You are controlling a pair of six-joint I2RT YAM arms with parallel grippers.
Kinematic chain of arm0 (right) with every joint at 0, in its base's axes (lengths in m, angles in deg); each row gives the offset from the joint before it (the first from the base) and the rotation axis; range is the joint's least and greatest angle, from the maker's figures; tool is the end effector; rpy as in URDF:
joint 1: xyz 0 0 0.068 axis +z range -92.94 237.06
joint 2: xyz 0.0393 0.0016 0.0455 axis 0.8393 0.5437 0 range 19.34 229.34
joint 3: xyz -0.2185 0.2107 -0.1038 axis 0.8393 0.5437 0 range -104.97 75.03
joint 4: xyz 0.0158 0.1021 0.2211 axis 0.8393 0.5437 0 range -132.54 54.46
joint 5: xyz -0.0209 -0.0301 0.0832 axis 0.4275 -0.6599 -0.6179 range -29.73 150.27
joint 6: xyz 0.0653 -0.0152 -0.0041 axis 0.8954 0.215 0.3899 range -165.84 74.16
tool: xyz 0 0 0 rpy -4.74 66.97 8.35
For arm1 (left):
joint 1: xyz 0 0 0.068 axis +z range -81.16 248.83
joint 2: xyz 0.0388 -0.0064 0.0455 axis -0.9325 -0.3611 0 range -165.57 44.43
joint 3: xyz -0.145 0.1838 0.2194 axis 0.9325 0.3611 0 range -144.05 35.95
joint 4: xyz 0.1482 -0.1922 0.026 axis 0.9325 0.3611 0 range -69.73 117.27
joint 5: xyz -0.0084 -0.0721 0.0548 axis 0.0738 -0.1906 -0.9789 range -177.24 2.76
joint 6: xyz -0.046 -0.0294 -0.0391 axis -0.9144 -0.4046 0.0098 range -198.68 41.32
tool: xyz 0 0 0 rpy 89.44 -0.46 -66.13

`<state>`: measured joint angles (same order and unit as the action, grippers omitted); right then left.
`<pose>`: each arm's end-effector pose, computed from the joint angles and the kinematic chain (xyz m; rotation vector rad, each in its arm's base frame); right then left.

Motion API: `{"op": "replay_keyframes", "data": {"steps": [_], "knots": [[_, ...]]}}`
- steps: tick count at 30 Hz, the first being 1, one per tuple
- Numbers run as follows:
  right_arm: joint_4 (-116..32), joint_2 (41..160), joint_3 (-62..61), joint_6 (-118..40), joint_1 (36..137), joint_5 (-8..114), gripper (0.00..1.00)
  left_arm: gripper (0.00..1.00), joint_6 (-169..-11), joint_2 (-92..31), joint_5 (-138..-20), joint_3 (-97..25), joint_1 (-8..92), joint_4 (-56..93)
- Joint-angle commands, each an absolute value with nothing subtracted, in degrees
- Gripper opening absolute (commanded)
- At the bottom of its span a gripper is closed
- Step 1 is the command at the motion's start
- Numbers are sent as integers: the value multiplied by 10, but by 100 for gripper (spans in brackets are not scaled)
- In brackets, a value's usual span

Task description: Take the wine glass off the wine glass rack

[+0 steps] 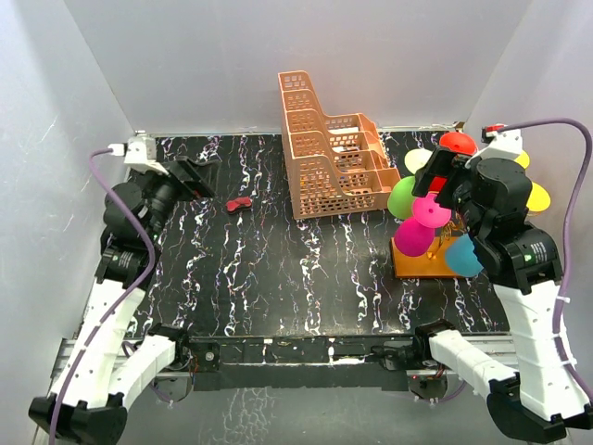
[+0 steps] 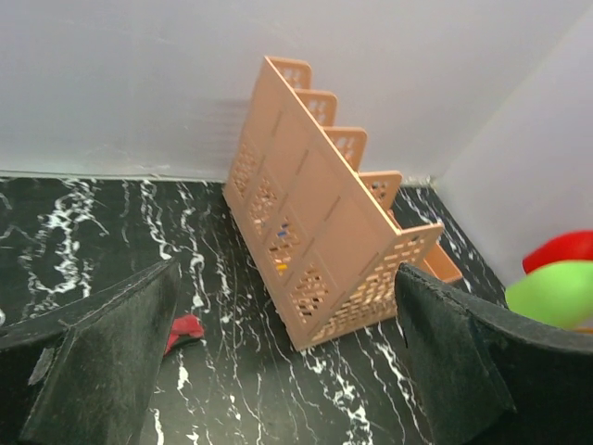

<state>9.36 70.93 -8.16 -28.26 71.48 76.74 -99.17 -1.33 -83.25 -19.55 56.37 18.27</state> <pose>0.1048 0.0111 0.4852 0.2442 1.8955 0.1005 0.1350 -0.0337 0.4615 -0.0378 1.3857 -0.5291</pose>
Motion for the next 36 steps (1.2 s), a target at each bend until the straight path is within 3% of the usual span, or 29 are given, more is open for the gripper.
{"op": "replay_keyframes", "data": {"steps": [1, 10, 15, 28, 36], "knots": [[83, 726, -112, -297, 714, 789, 99, 97, -972, -48, -748, -211, 550, 145], [86, 747, -118, -303, 714, 790, 98, 97, -946, -61, -710, -189, 537, 115], [83, 762, -123, -300, 714, 789, 93, 97, -935, -46, -726, -161, 531, 112], [57, 800, -168, -422, 714, 771, 98, 97, -896, -30, -768, -146, 506, 149], [105, 767, -164, -263, 714, 787, 98, 97, -885, -30, -782, -146, 492, 161]]}}
